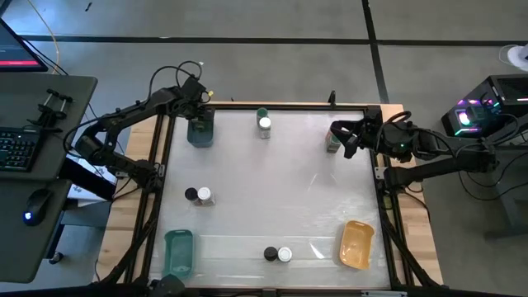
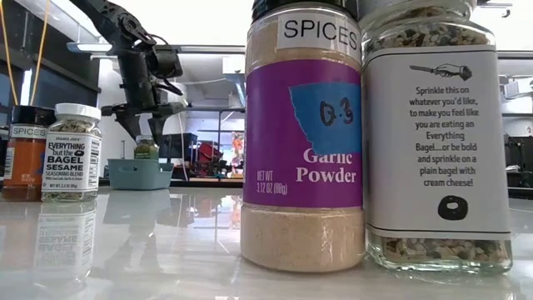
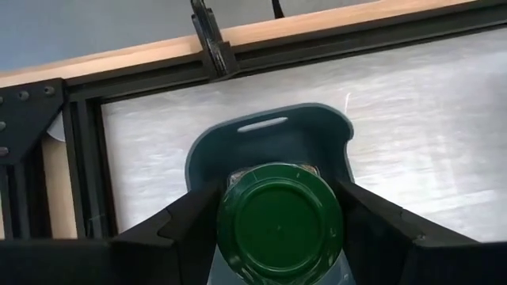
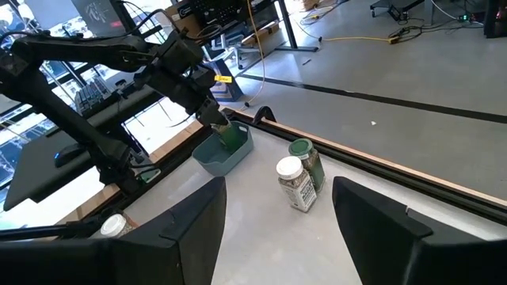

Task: Sort spices by type
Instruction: Put the bottom left green seasoning bottle into the blue bin, then put the left green seasoning bottle into the blue bin

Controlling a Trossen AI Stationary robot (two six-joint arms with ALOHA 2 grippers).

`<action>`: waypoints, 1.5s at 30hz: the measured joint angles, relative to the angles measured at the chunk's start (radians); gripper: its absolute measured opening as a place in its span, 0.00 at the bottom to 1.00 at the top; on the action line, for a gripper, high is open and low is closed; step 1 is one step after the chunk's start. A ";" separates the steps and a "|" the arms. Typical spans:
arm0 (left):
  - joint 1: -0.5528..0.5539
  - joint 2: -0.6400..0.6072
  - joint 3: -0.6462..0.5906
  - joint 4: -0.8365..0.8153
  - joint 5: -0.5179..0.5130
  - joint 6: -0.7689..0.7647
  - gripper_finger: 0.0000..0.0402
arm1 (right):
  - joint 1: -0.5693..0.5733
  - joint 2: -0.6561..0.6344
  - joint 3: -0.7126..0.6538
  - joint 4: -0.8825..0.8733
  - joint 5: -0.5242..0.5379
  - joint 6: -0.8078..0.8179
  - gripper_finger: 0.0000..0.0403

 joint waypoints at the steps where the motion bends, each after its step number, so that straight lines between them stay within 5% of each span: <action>1: 0.000 0.000 0.000 -0.001 -0.002 0.000 0.53 | 0.000 0.000 0.000 0.000 0.000 0.000 0.56; 16: 0.000 0.000 0.000 0.025 -0.010 0.053 0.54 | 0.000 0.000 0.000 0.000 0.000 0.005 0.56; 35: 0.000 0.000 0.000 0.050 -0.034 0.079 0.70 | 0.000 0.000 0.000 0.000 0.000 0.008 0.56; 45: -0.027 0.000 0.159 0.033 0.210 0.116 0.70 | 0.000 0.000 0.000 0.000 0.000 0.008 0.56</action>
